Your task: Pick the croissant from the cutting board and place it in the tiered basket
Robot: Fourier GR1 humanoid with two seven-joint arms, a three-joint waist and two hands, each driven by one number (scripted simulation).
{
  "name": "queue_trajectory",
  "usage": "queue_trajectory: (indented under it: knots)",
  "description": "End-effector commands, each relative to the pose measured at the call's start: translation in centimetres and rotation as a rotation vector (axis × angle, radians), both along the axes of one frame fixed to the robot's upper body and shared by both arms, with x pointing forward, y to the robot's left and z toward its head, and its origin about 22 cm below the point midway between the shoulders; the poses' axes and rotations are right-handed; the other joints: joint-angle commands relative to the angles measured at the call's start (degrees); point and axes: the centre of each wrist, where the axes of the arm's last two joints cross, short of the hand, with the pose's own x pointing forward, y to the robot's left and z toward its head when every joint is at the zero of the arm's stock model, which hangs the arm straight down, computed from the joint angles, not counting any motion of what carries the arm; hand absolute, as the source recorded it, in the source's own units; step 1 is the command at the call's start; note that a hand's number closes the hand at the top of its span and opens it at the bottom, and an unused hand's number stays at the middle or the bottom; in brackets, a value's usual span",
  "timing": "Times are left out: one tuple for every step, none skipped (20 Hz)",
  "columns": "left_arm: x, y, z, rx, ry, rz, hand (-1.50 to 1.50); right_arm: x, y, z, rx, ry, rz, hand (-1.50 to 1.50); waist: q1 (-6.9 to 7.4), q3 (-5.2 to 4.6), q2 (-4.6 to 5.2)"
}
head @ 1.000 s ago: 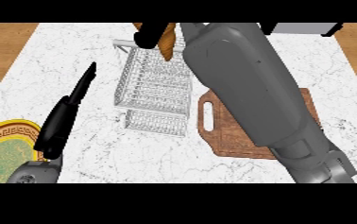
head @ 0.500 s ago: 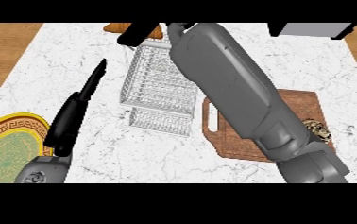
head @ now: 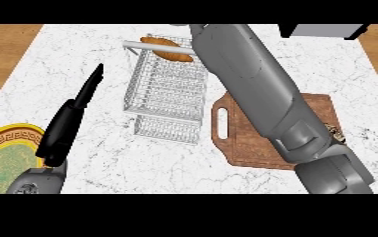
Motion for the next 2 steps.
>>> queue_trajectory:
  knots:
    - [-0.7, -0.7, -0.6, -0.001, 0.011, 0.037, 0.0, 1.2, -3.3, -0.6, 0.054, -0.045, -0.186, -1.5, -2.25, 0.08, -0.63]
    - [-0.4, -0.6, -0.2, 0.007, 0.011, 0.036, 0.0, 2.0, -4.9, 2.0, 0.082, -0.039, -0.214, -1.5, -2.01, 0.07, -0.5]
